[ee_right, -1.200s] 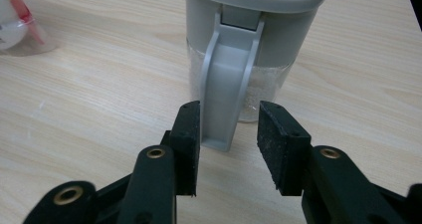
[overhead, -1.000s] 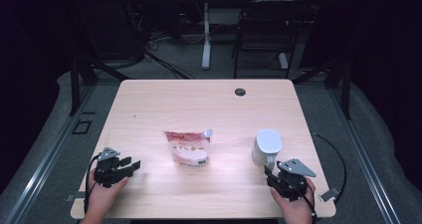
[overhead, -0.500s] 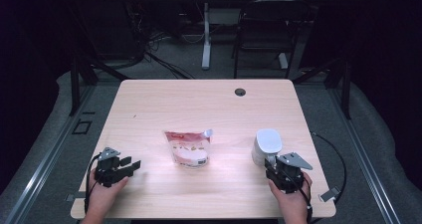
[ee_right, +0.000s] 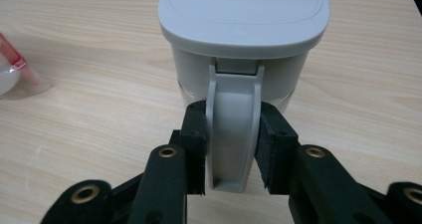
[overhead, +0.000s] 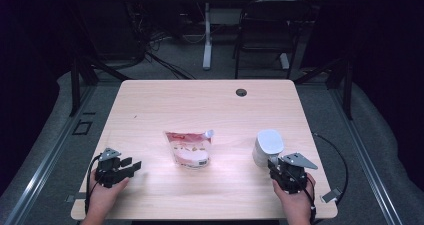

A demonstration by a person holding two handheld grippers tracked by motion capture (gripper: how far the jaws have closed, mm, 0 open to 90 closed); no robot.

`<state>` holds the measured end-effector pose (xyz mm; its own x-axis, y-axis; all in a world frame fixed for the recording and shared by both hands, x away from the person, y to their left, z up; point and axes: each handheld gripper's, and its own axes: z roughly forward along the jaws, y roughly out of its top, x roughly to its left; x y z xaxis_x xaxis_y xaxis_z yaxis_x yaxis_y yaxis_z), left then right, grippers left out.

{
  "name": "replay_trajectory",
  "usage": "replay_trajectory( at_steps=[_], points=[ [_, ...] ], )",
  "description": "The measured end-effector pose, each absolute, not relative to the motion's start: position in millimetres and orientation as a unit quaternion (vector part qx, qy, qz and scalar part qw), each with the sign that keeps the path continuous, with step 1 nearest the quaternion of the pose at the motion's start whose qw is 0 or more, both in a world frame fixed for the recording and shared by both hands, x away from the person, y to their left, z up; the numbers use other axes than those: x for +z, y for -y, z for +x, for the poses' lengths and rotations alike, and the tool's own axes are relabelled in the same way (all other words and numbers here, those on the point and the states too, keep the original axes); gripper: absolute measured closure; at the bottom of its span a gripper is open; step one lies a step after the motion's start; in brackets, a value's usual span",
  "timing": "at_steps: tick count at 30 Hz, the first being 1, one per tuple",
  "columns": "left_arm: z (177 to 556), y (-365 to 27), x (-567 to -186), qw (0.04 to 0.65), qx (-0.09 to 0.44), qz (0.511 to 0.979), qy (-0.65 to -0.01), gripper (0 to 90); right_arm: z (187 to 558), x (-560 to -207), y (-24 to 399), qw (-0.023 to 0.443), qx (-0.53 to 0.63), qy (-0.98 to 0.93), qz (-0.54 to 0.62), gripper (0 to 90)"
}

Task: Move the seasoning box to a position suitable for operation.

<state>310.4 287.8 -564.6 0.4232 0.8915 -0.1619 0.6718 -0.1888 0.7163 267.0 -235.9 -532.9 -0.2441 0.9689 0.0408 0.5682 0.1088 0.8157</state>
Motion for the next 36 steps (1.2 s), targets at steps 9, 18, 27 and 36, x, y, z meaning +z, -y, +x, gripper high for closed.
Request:
replay_trajectory(
  at_steps=[9,18,27,36],
  points=[
    [310.1,-288.5,-564.5,0.374,0.146,0.757,-0.516,53.3,259.4,-532.2,228.8,0.252,0.379,-0.718,0.526,68.6],
    [310.2,-288.1,-564.9,0.373,0.147,0.757,-0.516,53.4,249.6,-532.2,217.2,0.233,0.388,-0.748,0.485,68.6],
    [310.3,-288.3,-564.9,0.371,0.146,0.760,-0.514,53.4,243.8,-531.9,213.3,0.213,0.398,-0.766,0.458,68.6],
    [310.1,-288.4,-564.9,0.371,0.146,0.759,-0.515,53.4,234.1,-531.1,202.6,0.193,0.404,-0.794,0.412,68.6]
  ],
)
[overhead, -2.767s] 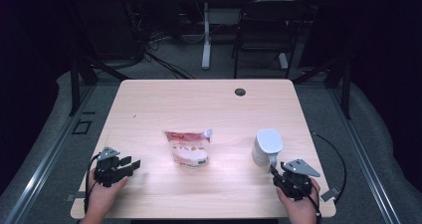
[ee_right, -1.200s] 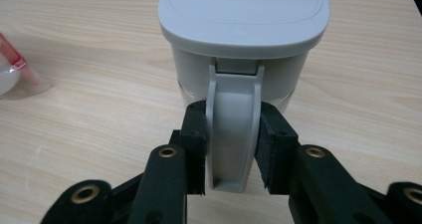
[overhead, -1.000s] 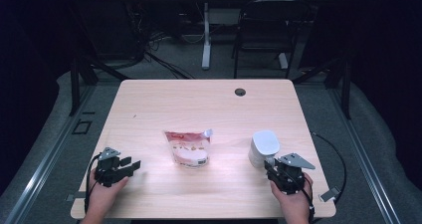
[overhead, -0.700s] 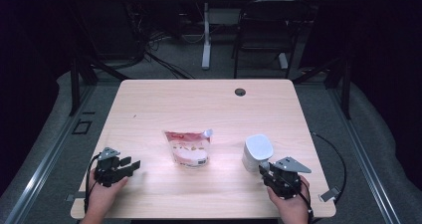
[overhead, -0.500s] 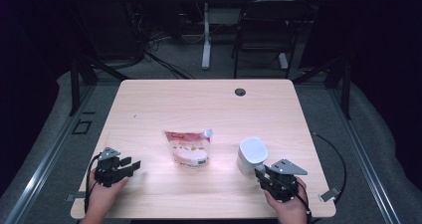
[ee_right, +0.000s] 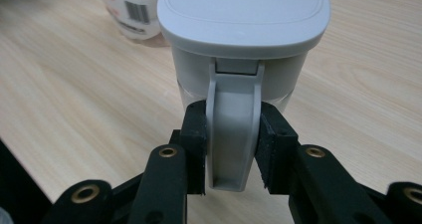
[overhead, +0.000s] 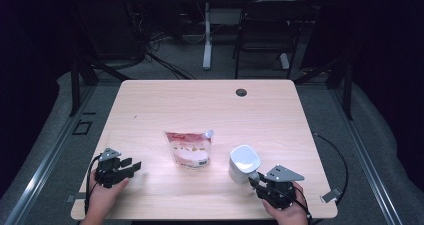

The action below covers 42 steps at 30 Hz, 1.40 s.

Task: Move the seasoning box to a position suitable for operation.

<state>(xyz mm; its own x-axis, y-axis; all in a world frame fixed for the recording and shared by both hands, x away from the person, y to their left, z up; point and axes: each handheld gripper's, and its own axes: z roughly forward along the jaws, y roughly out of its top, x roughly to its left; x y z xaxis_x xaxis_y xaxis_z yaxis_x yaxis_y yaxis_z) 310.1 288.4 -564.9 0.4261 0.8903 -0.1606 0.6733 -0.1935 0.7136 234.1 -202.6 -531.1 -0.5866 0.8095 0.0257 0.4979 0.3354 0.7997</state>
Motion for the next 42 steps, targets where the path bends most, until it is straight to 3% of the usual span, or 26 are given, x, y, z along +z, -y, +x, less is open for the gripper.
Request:
replay_trajectory(
  at_steps=[7,28,42],
  points=[
    [310.0,-288.6,-564.8,0.372,0.146,0.759,-0.514,53.4,230.2,-532.1,201.3,0.193,0.405,-0.797,0.403,68.4],
    [309.9,-288.4,-564.7,0.373,0.146,0.759,-0.514,53.3,231.8,-532.4,226.4,0.252,0.381,-0.757,0.468,67.0],
    [310.7,-287.4,-565.2,0.368,0.145,0.762,-0.514,53.3,255.7,-539.4,228.0,0.265,0.360,-0.748,0.490,69.4]
  ],
)
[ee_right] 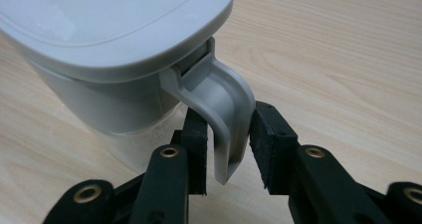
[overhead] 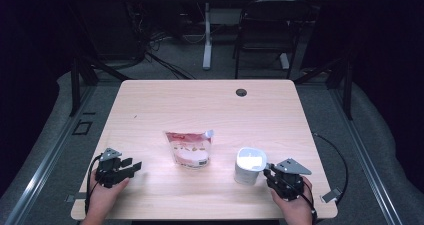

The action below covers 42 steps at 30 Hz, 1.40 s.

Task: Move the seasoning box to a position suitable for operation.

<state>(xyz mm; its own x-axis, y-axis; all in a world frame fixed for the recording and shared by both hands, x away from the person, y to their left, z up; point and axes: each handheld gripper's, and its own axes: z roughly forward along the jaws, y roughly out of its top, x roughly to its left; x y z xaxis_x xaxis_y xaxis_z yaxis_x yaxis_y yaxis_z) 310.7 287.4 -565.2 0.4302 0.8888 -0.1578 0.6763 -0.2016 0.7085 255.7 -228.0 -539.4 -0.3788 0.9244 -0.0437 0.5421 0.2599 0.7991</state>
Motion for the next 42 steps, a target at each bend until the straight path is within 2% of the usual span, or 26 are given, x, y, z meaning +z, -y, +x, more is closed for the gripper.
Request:
replay_trajectory(
  at_steps=[10,21,32,42],
  points=[
    [310.9,-286.9,-565.5,0.368,0.147,0.762,-0.512,53.3,266.1,-540.8,230.5,0.278,0.347,-0.757,0.478,72.3],
    [309.2,-286.0,-562.5,0.372,0.155,0.764,-0.503,53.2,271.4,-541.3,234.7,0.269,0.358,-0.756,0.478,71.4],
    [304.5,-282.1,-554.3,0.388,0.156,0.761,-0.496,53.2,250.1,-532.1,240.6,0.259,0.380,-0.749,0.477,70.6],
    [298.8,-274.9,-546.5,0.404,0.157,0.761,-0.482,53.2,232.9,-522.7,237.7,0.271,0.393,-0.744,0.468,70.4]
  ],
)
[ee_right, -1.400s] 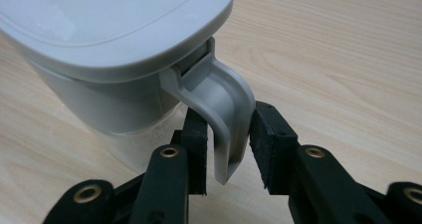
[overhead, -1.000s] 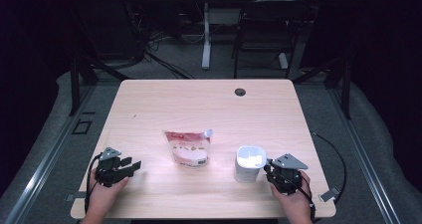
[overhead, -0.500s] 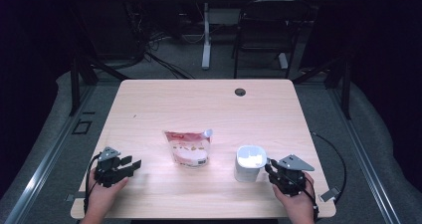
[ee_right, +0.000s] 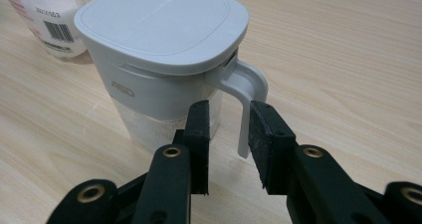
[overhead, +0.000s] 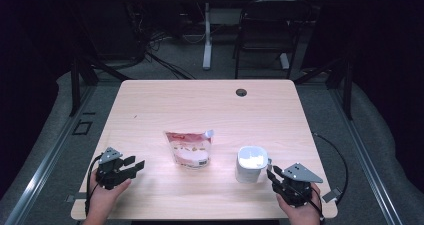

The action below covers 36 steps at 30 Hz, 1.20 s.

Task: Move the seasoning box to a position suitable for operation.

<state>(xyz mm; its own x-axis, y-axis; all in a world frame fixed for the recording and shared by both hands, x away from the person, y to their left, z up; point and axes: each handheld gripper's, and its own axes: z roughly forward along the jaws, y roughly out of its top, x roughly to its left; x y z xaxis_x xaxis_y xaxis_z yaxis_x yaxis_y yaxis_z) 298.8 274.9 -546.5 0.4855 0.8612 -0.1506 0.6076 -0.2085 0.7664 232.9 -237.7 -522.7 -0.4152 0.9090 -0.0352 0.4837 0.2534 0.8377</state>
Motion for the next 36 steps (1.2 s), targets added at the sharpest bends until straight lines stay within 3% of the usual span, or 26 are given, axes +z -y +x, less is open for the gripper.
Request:
replay_trajectory(
  at_steps=[8,18,36],
  points=[
    [295.7,-268.4,-544.2,0.409,0.150,0.768,-0.470,53.2,231.1,-516.9,240.1,0.278,0.400,-0.736,0.471,70.9],
    [296.9,-265.4,-547.7,0.398,0.144,0.777,-0.466,53.7,238.0,-499.4,245.7,0.268,0.422,-0.721,0.480,89.9],
    [298.5,-270.3,-550.8,0.393,0.140,0.776,-0.472,55.4,275.4,-481.9,230.0,0.213,0.415,-0.743,0.480,89.8]
  ],
)
